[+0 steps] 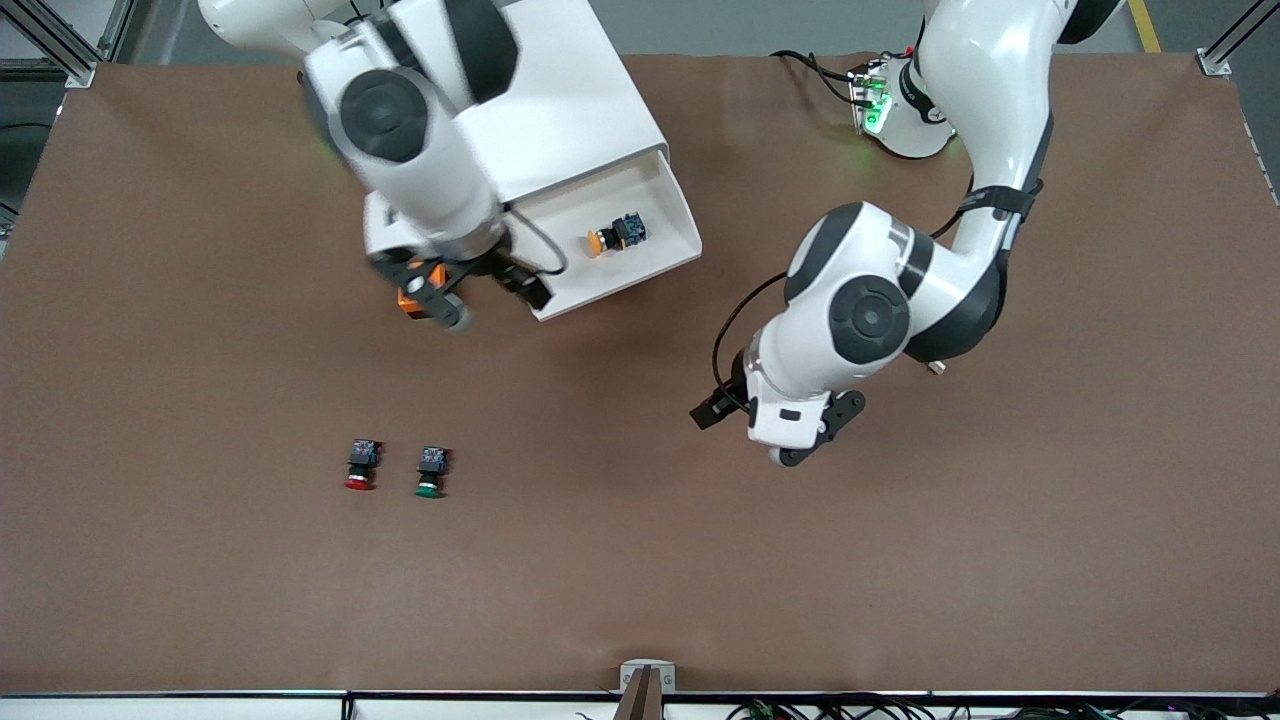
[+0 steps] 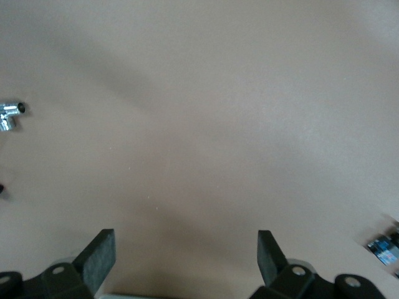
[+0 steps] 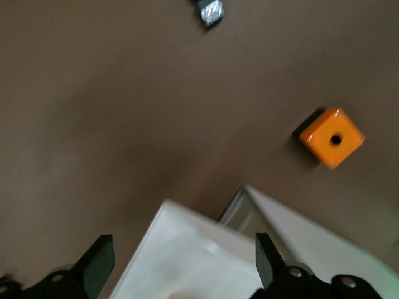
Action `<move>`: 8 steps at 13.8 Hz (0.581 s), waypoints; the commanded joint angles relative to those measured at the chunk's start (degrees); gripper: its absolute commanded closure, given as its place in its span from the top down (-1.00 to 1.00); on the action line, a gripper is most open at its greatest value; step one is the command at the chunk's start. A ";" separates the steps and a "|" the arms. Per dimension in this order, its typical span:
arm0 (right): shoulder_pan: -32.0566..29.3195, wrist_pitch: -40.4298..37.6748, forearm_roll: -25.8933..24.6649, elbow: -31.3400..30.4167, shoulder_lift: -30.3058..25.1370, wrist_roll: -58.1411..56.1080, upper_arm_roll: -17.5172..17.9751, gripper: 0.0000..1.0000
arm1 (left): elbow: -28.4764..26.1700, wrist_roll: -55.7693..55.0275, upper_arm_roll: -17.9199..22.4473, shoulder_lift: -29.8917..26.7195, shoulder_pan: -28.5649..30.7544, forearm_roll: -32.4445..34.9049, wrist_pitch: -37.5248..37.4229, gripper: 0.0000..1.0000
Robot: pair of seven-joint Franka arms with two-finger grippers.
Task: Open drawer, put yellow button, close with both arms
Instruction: 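Withdraw the right gripper while the left gripper moves to the drawer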
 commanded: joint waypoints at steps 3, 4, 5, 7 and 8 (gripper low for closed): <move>-14.88 -2.66 -1.31 0.23 -0.91 -27.44 1.11 1.00 | -1.71 -4.24 0.22 -0.01 -6.09 5.76 1.99 0.99; -17.61 -2.66 -2.54 0.06 -0.91 -33.93 1.11 1.00 | -1.71 -5.64 0.21 0.07 -7.23 5.86 1.99 0.99; -20.25 -2.66 -3.42 -0.03 -0.91 -39.57 1.11 1.00 | -1.88 -6.18 0.21 0.16 -8.20 5.86 1.99 0.99; -25.26 -2.66 -4.39 -0.20 -0.91 -48.72 1.11 1.00 | -2.06 -6.45 0.21 0.25 -9.96 5.77 1.99 0.99; -27.81 -2.75 -4.65 -0.21 -0.91 -53.46 1.11 1.00 | -2.15 -7.06 0.13 0.25 -11.01 5.77 1.99 0.99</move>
